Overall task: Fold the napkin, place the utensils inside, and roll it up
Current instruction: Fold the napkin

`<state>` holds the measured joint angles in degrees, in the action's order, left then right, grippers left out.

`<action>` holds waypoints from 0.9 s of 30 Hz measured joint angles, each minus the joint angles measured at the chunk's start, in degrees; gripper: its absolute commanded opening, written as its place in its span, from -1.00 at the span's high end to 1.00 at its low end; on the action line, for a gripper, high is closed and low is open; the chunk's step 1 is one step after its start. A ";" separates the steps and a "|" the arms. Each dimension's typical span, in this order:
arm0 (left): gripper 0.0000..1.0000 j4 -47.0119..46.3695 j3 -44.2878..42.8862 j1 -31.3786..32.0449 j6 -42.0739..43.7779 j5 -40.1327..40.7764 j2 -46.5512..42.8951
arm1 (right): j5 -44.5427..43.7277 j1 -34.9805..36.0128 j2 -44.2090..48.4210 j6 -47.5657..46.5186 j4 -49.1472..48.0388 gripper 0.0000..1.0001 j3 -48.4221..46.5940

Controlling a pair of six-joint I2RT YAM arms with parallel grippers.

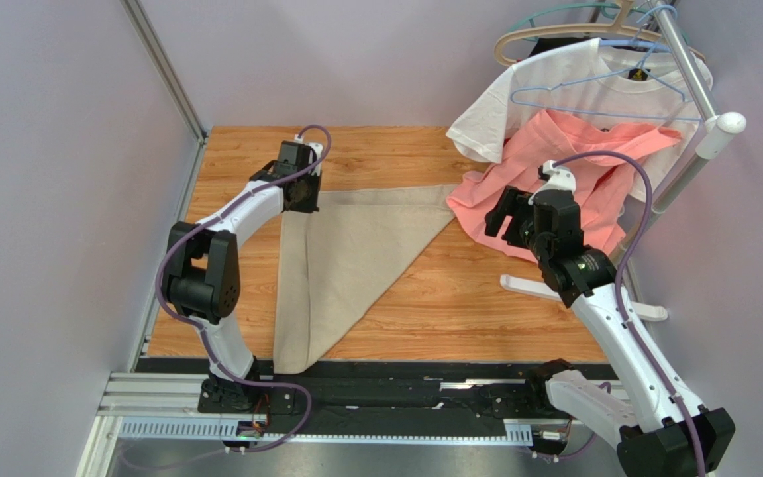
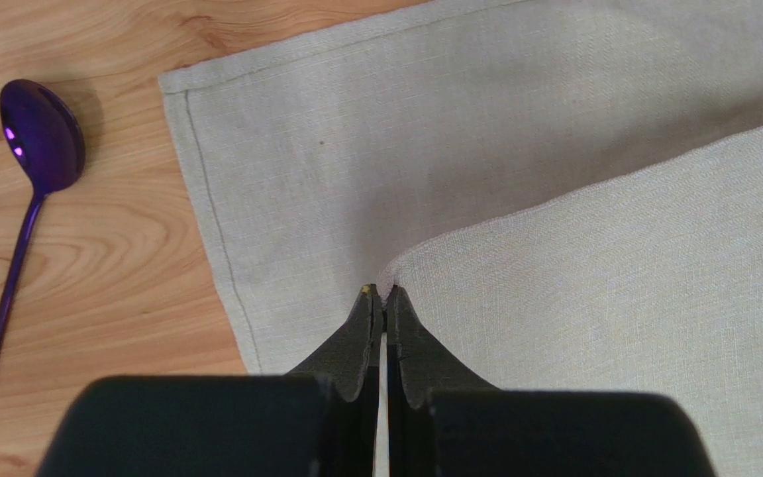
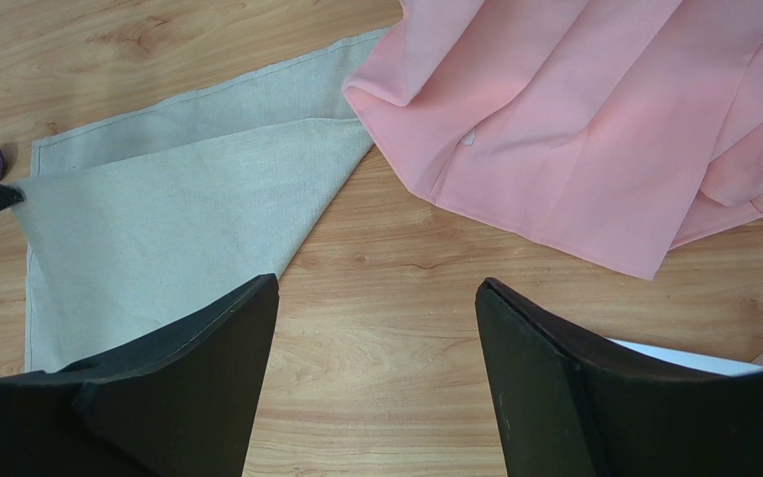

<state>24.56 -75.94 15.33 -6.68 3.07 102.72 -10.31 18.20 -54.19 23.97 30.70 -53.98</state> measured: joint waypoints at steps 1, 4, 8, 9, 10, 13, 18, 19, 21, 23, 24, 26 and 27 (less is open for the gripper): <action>1.00 0.17 -0.57 -0.52 0.26 -0.04 0.46 | 0.00 -0.02 -0.04 0.00 -0.09 -0.54 0.00; 1.00 0.42 -2.32 -1.64 0.92 -0.17 2.01 | 0.15 -0.02 -0.09 0.00 -0.11 -0.54 0.00; 1.00 1.25 -4.85 -2.84 2.10 -0.17 4.31 | 0.39 0.00 -0.15 0.00 -0.11 -0.54 0.00; 1.00 1.40 -5.33 -3.15 2.32 -0.20 4.76 | 0.39 -0.02 -0.15 0.00 -0.13 -0.54 0.00; 1.00 1.51 -5.86 -3.56 2.58 -0.22 5.22 | 0.39 0.00 -0.15 0.00 -0.13 -0.54 0.00; 1.00 1.86 -6.69 -4.72 3.13 -0.26 5.97 | 0.39 0.00 -0.17 0.00 -0.13 -0.54 0.00; 1.00 3.02 -7.87 -6.47 3.89 -0.28 6.80 | 0.42 0.00 -0.48 0.00 -0.13 -0.54 0.00; 1.00 3.10 -8.04 -6.71 4.04 -0.31 6.93 | 0.42 0.00 -0.61 0.00 -0.13 -0.54 0.00; 1.00 3.17 -8.26 -7.13 4.26 -0.48 7.10 | 0.42 0.00 -0.85 0.00 -0.13 -0.54 0.00; 1.00 3.61 -8.85 -7.45 4.48 -0.72 7.41 | 0.44 0.00 -1.01 0.00 -0.13 -0.54 0.00; 1.00 3.85 -9.46 -7.65 4.63 -0.98 7.78 | 0.44 0.00 -1.05 0.00 -0.13 -0.54 0.00; 1.00 4.20 -10.84 -7.98 4.83 -1.20 8.68 | 0.44 0.00 -1.11 0.00 -0.13 -0.54 0.00; 1.00 4.42 -11.61 -8.13 4.96 -1.25 9.20 | 0.44 -0.02 -1.14 0.00 -0.13 -0.54 0.00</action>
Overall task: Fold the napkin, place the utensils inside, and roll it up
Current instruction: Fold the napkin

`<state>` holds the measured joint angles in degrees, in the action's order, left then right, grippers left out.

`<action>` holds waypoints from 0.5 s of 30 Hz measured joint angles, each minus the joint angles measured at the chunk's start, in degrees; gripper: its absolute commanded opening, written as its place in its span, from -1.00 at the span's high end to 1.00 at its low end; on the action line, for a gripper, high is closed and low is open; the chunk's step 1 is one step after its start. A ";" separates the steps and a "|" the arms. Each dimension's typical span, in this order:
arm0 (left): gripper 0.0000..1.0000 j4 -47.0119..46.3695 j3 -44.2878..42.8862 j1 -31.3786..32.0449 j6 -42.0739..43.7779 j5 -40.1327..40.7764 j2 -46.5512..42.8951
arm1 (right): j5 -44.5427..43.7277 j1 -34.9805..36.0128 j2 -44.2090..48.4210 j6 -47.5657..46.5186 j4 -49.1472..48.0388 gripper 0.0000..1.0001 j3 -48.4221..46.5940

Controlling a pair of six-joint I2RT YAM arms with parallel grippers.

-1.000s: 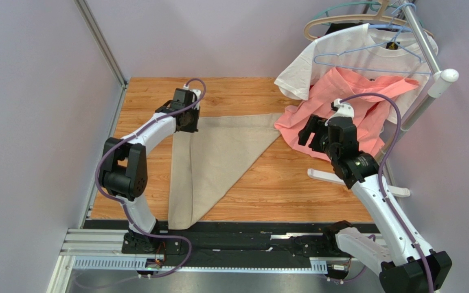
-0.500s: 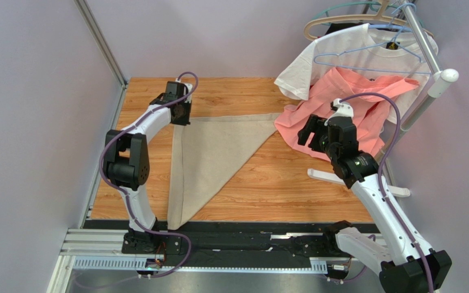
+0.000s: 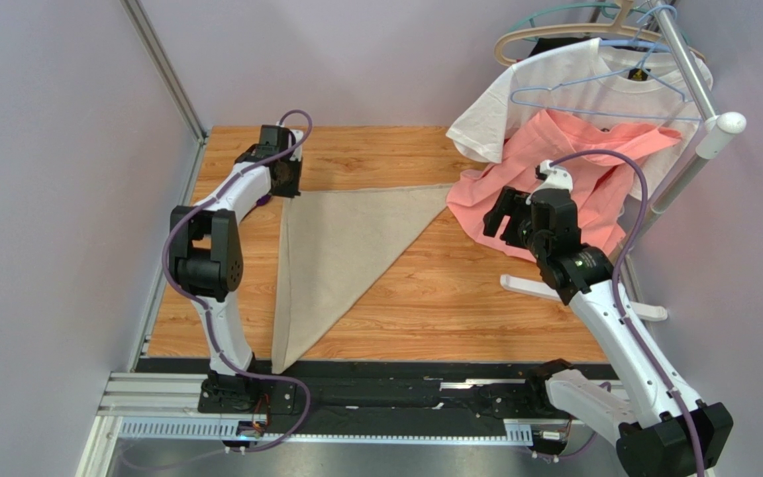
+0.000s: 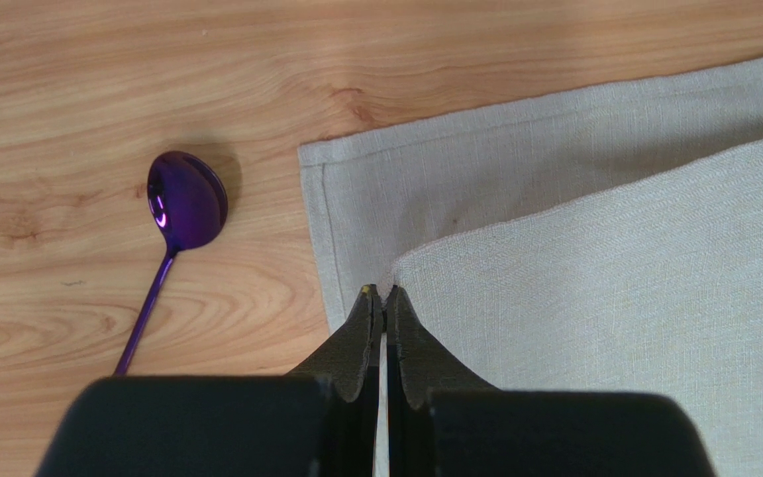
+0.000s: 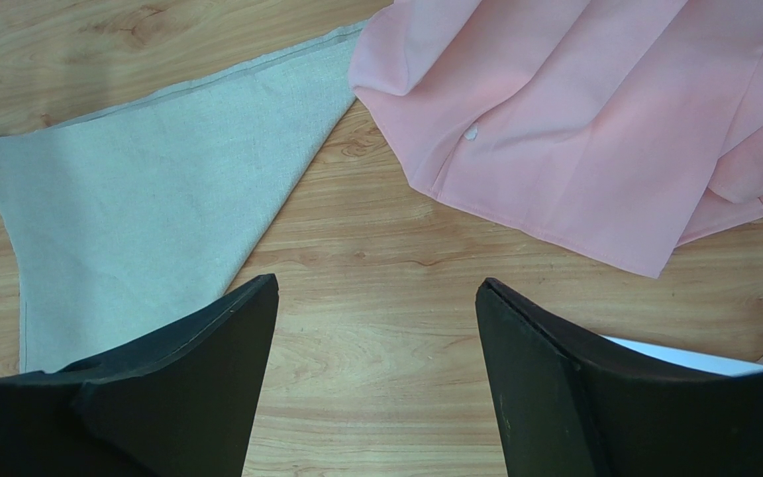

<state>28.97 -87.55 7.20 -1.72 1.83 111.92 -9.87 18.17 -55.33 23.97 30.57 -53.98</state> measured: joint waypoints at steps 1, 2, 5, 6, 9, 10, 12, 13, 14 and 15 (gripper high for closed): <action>1.00 0.09 -0.63 -0.15 0.11 -0.04 0.52 | 0.02 0.02 -0.02 0.00 0.00 -0.54 0.00; 1.00 0.24 -1.49 -0.31 0.20 -0.07 1.20 | 0.02 0.02 -0.02 0.00 0.00 -0.54 0.00; 1.00 0.94 -4.24 -0.81 0.96 -0.20 3.58 | 0.07 0.02 -0.04 -0.02 0.00 -0.54 0.00; 1.00 1.09 -4.85 -0.92 1.14 -0.26 4.24 | 0.07 0.02 -0.04 -0.02 0.00 -0.54 0.00; 1.00 1.79 -6.05 -1.14 1.70 -0.28 5.68 | 0.09 0.02 -0.20 -0.02 0.00 -0.54 0.00; 1.00 2.14 -6.36 -1.16 1.90 -0.24 6.12 | 0.09 0.00 -0.33 -0.02 0.00 -0.54 0.00; 1.00 2.75 -6.95 -1.25 2.21 0.00 6.80 | 0.09 0.02 -0.68 0.00 0.00 -0.54 0.00; 1.00 3.04 -7.21 -1.31 2.29 0.20 7.04 | 0.09 0.02 -0.83 -0.02 0.00 -0.54 0.00; 1.00 3.28 -7.52 -1.38 2.34 0.26 7.26 | 0.11 0.00 -0.98 -0.02 0.00 -0.54 0.00; 1.00 3.30 -7.61 -1.46 2.36 0.39 7.39 | 0.11 0.02 -1.11 0.00 0.00 -0.54 0.00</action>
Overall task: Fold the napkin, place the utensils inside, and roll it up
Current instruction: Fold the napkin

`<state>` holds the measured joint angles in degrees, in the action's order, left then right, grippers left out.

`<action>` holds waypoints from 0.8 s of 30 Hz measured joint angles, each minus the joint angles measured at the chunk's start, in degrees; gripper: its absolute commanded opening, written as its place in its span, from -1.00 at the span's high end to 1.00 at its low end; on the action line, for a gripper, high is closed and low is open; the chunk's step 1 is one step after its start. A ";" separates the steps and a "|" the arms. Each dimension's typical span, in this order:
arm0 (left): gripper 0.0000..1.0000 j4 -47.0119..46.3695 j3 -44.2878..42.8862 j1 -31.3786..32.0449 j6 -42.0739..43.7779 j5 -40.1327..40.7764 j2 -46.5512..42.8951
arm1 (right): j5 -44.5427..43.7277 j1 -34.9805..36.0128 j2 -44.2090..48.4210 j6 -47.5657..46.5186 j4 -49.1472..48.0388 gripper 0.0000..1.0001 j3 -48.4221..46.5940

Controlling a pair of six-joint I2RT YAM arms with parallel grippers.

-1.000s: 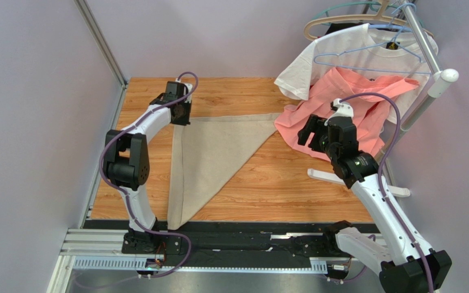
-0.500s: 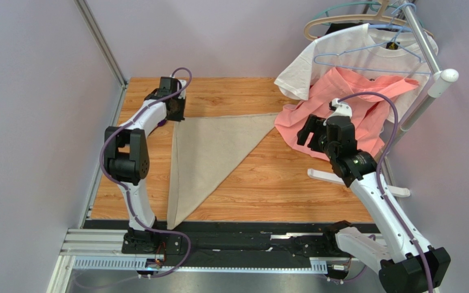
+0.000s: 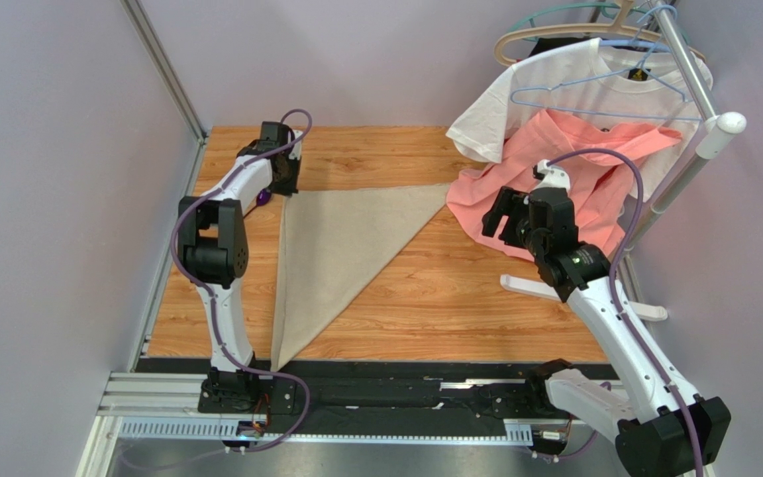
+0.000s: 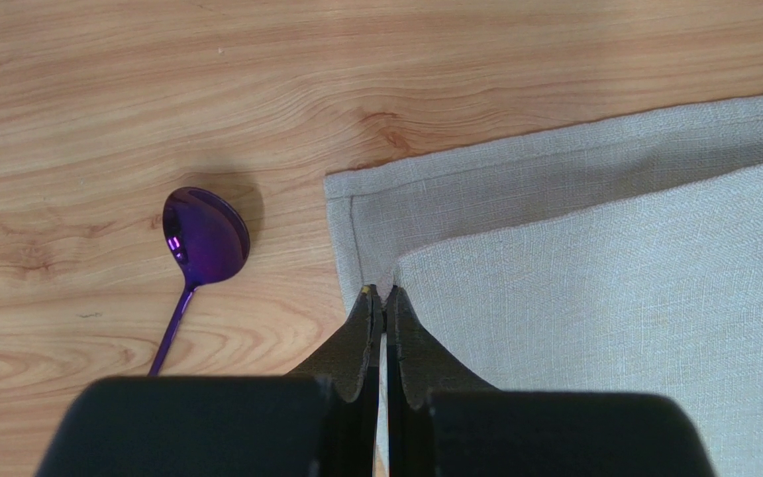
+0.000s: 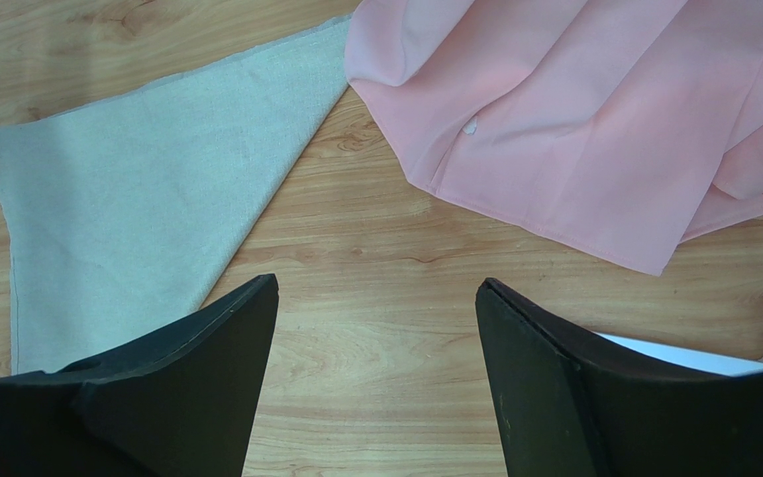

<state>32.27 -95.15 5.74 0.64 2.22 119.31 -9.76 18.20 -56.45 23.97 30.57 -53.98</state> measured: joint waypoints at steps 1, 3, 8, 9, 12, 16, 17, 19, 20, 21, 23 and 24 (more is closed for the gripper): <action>1.00 0.15 -0.04 -0.13 0.04 0.07 0.02 | 0.00 0.00 -0.11 -0.02 -0.04 -0.54 0.00; 1.00 0.17 -0.07 -0.31 0.17 0.22 0.04 | 0.02 0.00 -0.26 0.00 -0.04 -0.54 0.00; 1.00 0.55 -1.25 -0.63 0.83 0.90 0.94 | 0.28 0.00 -0.55 -0.02 -0.20 -0.54 0.00; 1.00 0.61 -1.73 -0.66 1.01 1.01 1.38 | 0.28 0.00 -0.55 0.00 -0.26 -0.54 0.00; 1.00 0.68 -2.21 -0.66 1.25 1.31 2.19 | 0.31 -0.02 -0.55 -0.02 -0.50 -0.54 0.00; 1.00 1.20 -3.08 -0.74 1.44 1.31 3.43 | 0.33 0.00 -0.55 -0.02 -0.68 -0.54 0.00; 1.00 1.31 -3.45 -0.81 1.44 1.31 3.74 | 0.35 -0.02 -0.55 -0.02 -0.74 -0.54 0.00; 1.00 1.38 -4.02 -0.92 1.49 1.40 4.31 | 0.44 0.00 -0.57 -0.02 -0.85 -0.54 0.00; 1.00 1.38 -4.09 -0.96 1.57 1.53 4.48 | 0.46 0.00 -0.57 -0.02 -0.85 -0.54 0.00; 1.00 1.44 -4.11 -0.98 1.66 1.75 4.57 | 0.46 -0.02 -0.57 -0.02 -0.85 -0.54 0.00; 1.00 1.49 -4.13 -0.98 1.84 2.25 4.59 | 0.46 -0.02 -0.57 -0.02 -0.85 -0.54 0.00; 1.00 1.57 -4.22 -0.98 1.90 2.43 4.59 | 0.48 -0.02 -0.57 0.00 -0.85 -0.54 0.00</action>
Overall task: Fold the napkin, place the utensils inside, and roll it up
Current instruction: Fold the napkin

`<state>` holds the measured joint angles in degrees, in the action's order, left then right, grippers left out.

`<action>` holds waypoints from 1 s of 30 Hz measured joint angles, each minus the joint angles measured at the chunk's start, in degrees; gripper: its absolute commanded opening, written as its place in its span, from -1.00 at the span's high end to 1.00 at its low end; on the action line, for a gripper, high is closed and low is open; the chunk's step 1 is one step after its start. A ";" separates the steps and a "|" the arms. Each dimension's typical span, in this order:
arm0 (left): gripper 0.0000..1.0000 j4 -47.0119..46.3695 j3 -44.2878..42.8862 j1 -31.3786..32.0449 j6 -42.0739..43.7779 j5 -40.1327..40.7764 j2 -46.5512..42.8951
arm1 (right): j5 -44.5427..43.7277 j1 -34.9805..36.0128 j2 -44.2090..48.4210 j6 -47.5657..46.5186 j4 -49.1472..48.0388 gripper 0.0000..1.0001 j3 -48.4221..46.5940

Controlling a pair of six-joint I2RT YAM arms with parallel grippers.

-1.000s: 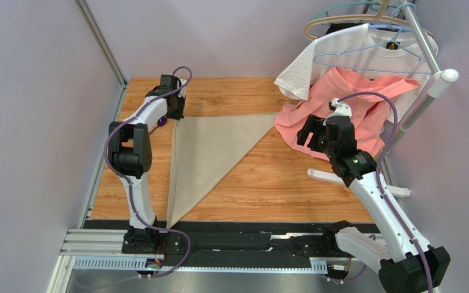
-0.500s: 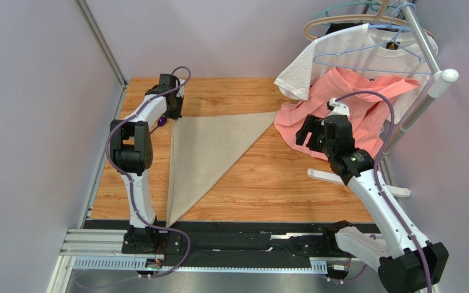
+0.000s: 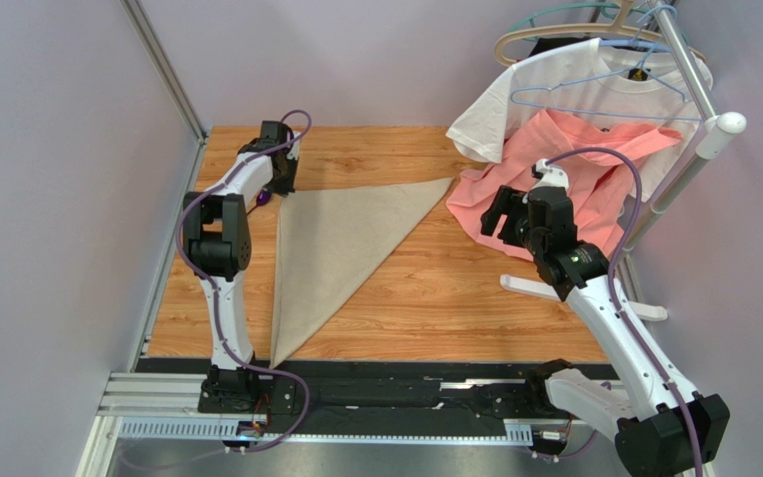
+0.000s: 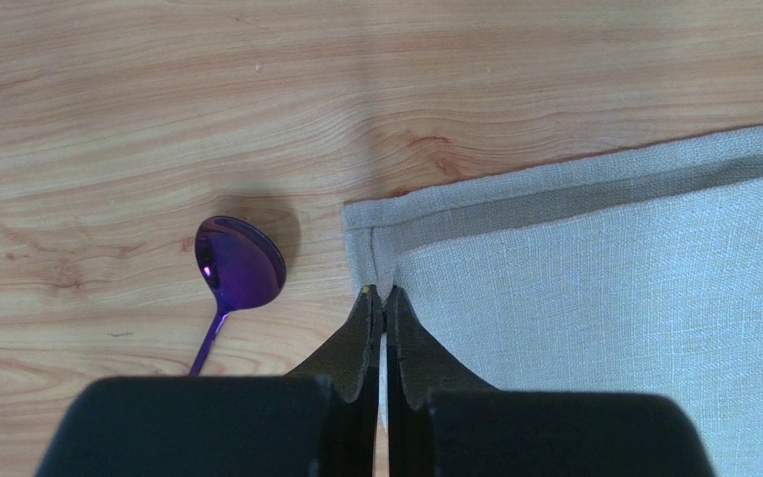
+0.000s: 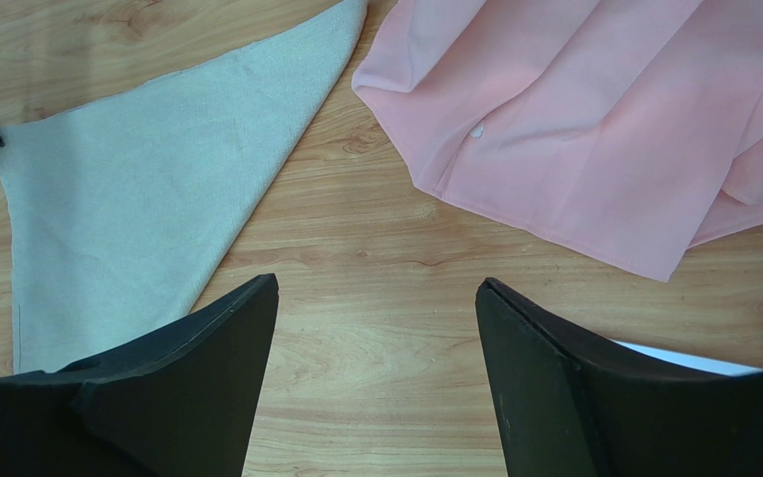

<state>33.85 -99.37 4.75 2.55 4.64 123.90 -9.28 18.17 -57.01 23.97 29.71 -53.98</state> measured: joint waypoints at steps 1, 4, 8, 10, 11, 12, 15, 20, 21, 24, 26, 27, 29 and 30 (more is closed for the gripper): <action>1.00 0.15 -0.24 -0.02 0.15 0.17 0.09 | 0.00 0.02 0.00 -0.02 0.00 -0.54 0.00; 1.00 0.22 -0.81 -0.04 0.39 0.44 0.26 | 0.07 0.00 0.00 0.00 0.00 -0.54 0.00; 1.00 0.24 -0.87 -0.09 0.57 0.76 0.48 | 0.35 0.02 -0.02 -0.02 0.00 -0.54 0.00; 1.00 0.24 -0.90 -0.09 0.63 0.98 0.63 | 0.39 0.00 -0.02 -0.02 0.00 -0.54 0.00; 1.00 0.31 -1.01 -0.09 0.63 1.09 0.85 | 0.42 0.02 -0.02 0.00 -0.02 -0.54 0.00; 1.00 0.50 -1.31 -0.09 0.66 1.16 1.05 | 0.44 0.02 -0.02 0.00 -0.02 -0.54 0.00; 1.00 0.81 -2.38 -0.09 0.70 1.75 2.05 | 0.46 0.00 -0.09 -0.02 -0.04 -0.54 0.00; 1.00 0.94 -2.58 -0.15 0.83 2.10 2.89 | 0.46 0.02 -0.42 -0.02 -0.04 -0.54 0.00; 1.00 0.96 -2.58 -0.17 0.83 2.14 2.97 | 0.46 0.00 -0.46 -0.02 -0.04 -0.54 0.00; 1.00 1.11 -2.58 -0.24 0.87 2.56 3.04 | 0.46 0.00 -0.63 -0.02 -0.02 -0.54 0.00; 1.00 1.11 -2.60 -0.26 0.90 3.02 3.08 | 0.46 0.00 -0.72 0.00 -0.04 -0.54 0.00; 1.00 1.11 -2.60 -0.26 0.94 3.21 3.13 | 0.46 0.02 -0.76 -0.02 -0.04 -0.54 0.00; 1.00 1.11 -2.69 -0.28 1.01 3.52 3.30 | 0.46 0.00 -0.90 -0.02 -0.07 -0.54 0.00; 1.00 1.09 -2.71 -0.28 1.03 3.63 3.34 | 0.46 0.00 -0.98 0.00 -0.09 -0.54 0.00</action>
<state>34.94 -102.08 4.47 3.57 8.27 127.24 -8.82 18.17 -58.00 23.97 29.63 -53.98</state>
